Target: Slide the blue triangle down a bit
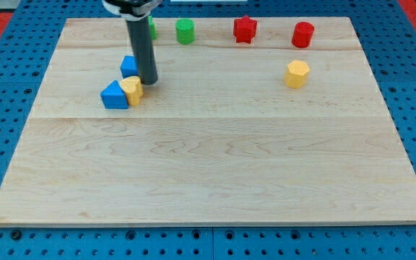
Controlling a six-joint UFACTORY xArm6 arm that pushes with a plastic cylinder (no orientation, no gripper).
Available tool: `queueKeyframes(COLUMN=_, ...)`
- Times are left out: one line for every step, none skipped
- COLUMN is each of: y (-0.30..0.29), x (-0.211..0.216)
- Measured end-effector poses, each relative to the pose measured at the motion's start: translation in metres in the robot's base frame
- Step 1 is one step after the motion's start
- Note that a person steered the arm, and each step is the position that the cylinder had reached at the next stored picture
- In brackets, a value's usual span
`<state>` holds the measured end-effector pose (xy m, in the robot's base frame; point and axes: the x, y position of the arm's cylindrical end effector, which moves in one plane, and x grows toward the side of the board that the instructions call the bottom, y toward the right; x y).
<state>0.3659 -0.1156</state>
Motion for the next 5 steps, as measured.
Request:
queueKeyframes(y=-0.025, x=0.019)
queueKeyframes(y=-0.055, x=0.032)
queueKeyframes(y=-0.097, x=0.033)
queueKeyframes(y=-0.123, x=0.038)
queueKeyframes(y=-0.121, x=0.062)
